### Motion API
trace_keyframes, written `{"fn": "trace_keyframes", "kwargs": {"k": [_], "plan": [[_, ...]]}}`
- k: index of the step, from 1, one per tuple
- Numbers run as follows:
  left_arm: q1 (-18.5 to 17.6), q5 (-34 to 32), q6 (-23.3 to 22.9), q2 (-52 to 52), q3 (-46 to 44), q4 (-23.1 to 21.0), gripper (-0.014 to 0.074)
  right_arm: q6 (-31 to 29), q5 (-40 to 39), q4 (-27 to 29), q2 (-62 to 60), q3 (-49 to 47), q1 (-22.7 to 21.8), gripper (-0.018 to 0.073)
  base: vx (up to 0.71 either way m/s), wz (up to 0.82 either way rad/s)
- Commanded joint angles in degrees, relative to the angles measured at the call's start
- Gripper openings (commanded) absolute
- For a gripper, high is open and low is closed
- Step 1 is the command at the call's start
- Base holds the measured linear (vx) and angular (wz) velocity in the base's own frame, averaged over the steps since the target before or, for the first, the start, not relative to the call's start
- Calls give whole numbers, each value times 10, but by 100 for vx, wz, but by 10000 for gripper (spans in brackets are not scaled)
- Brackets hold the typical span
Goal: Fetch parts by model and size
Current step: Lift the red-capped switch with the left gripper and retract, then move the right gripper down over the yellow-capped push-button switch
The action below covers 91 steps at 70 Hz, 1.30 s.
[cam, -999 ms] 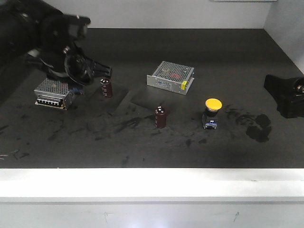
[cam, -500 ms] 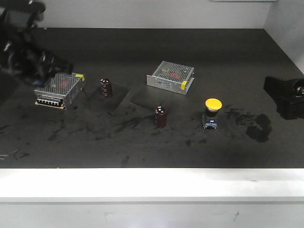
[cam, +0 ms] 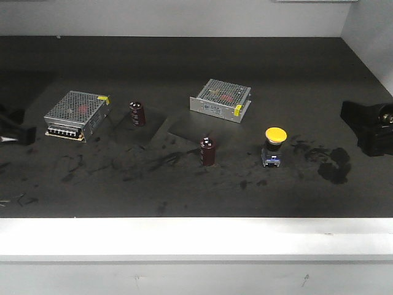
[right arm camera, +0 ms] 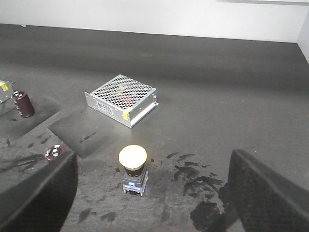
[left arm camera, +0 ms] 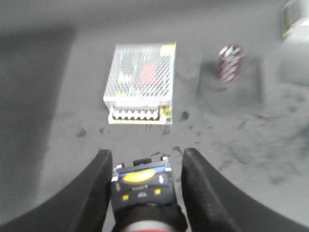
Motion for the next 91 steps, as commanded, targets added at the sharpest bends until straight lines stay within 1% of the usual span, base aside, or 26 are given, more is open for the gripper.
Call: {"fn": "trace_keyframes", "kwargs": {"k": [1,9,36,52,61,69,76,85,91], "plan": [[1,-59,1,-56,14,7,-8,-2,-34,0,-1,-17,2,594,0,0],[1,-69,1,-116,50,10,-8,-2,-26,0,-1,-17,2,594,0,0],[1,-70,2,-345,165,12,-8,-2,-26,0,-1,-17,2,594,0,0],[1,-43,6,-459,224,12,-8,-3,-31,0,-1,-17,2,594,0,0],[1,-46,6,-491,238,12,-8,-2,-34,0,-1,-17,2,594,0,0],[1,-45,6,-494,239,13,-8,-3,-29,0,-1,-17,2,594,0,0],[1,-44,6,-494,239,16,-8,-15,-17,0,2,-18,2,594,0,0],[1,-52,6,-494,239,16,-8,-41,23,33,34,-37,2,594,0,0],[1,-52,6,-494,239,16,-8,-89,67,67,72,-67,2,594,0,0]]}}
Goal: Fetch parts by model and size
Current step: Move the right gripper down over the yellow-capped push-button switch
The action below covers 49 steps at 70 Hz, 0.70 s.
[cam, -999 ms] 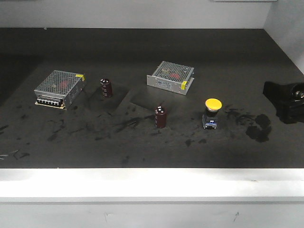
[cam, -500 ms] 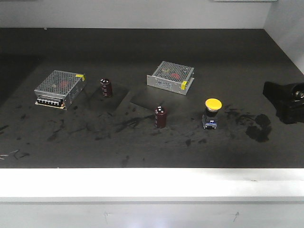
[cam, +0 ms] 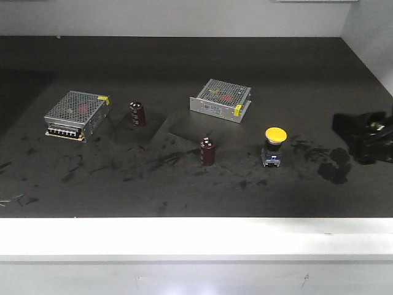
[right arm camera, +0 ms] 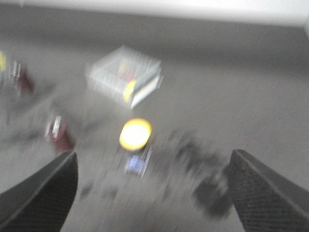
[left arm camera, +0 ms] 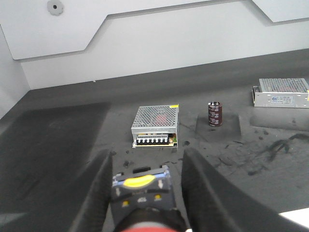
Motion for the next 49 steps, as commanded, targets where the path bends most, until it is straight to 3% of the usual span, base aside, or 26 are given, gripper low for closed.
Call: {"fn": "trace_keyframes", "kwargs": {"k": [1,7,19,34,40,49], "plan": [[1,-51,0,7,-15,6,-8,-54,10,35,39,-47,2,594,0,0],[1,-51,0,7,-15,6,-8,-82,53,61,91,-87,2,594,0,0],[1,-48,0,7,-15,6,-8,-83,109,89,203,-175,2,594,0,0],[1,-48,0,7,-15,6,-7,-41,165,86,328,-303,5,594,0,0],[1,-48,0,7,-15,6,-7,-1,200,47,374,-361,23,594,0,0],[1,-48,0,7,-15,6,-7,109,280,-75,442,-454,58,594,0,0]]}}
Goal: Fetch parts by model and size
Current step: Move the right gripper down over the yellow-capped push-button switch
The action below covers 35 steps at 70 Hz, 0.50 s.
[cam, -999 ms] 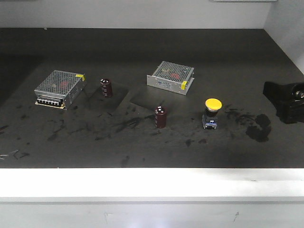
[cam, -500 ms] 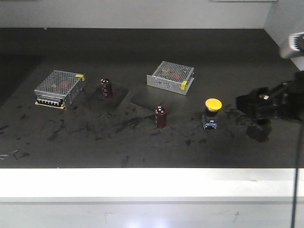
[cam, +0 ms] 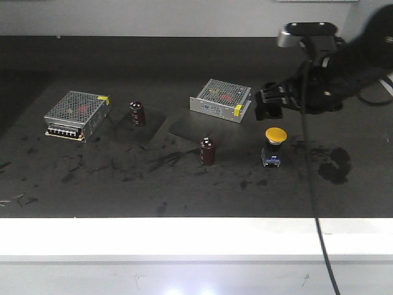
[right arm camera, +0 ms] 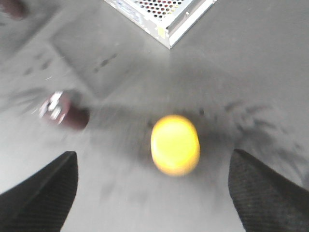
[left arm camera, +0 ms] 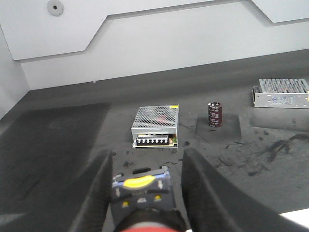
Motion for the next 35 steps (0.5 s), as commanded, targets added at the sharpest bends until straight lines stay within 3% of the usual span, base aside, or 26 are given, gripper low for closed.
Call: {"fn": "trace_keyframes", "kwargs": {"k": [1,9,22,35], "plan": [[1,-47,0,7,-15,6,-7,94,49,-92,24,-81,23,594,0,0],[1,-47,0,7,-15,6,-7,164,134,-132,74,-152,26,594,0,0],[1,-47,0,7,-15,6,-7,165,210,-111,126,-216,20,594,0,0],[1,-46,0,7,-15,6,-8,163,211,-69,158,-217,8,594,0,0]]}}
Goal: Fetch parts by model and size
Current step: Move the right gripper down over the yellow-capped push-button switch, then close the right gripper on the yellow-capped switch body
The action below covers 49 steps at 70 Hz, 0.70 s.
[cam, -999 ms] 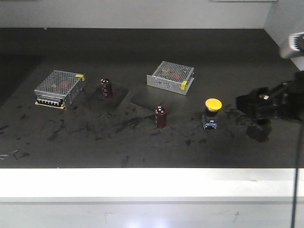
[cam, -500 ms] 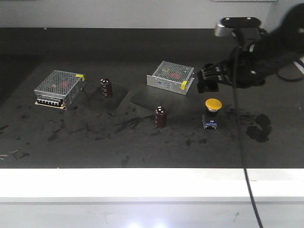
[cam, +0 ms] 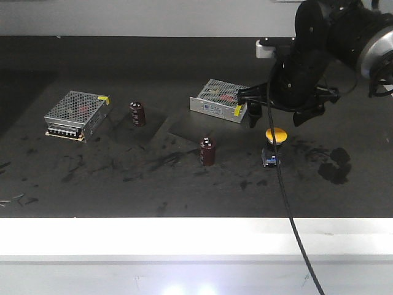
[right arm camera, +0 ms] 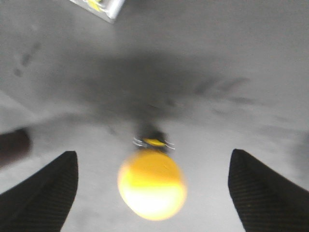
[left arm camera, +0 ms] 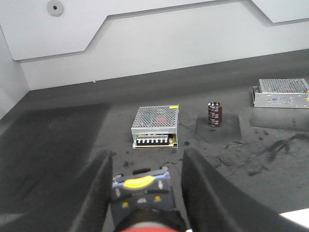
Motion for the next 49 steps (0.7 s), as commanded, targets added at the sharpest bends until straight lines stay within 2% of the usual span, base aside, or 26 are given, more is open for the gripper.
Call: {"fn": "trace_keyframes", "kwargs": {"k": [1,49], "plan": [[1,-46,0,7,-15,7,-8,-2,25,12,-15,-19,-7,594,0,0],[1,-27,0,7,-15,7,-8,-21,27,27,5,-14,-7,594,0,0]]}}
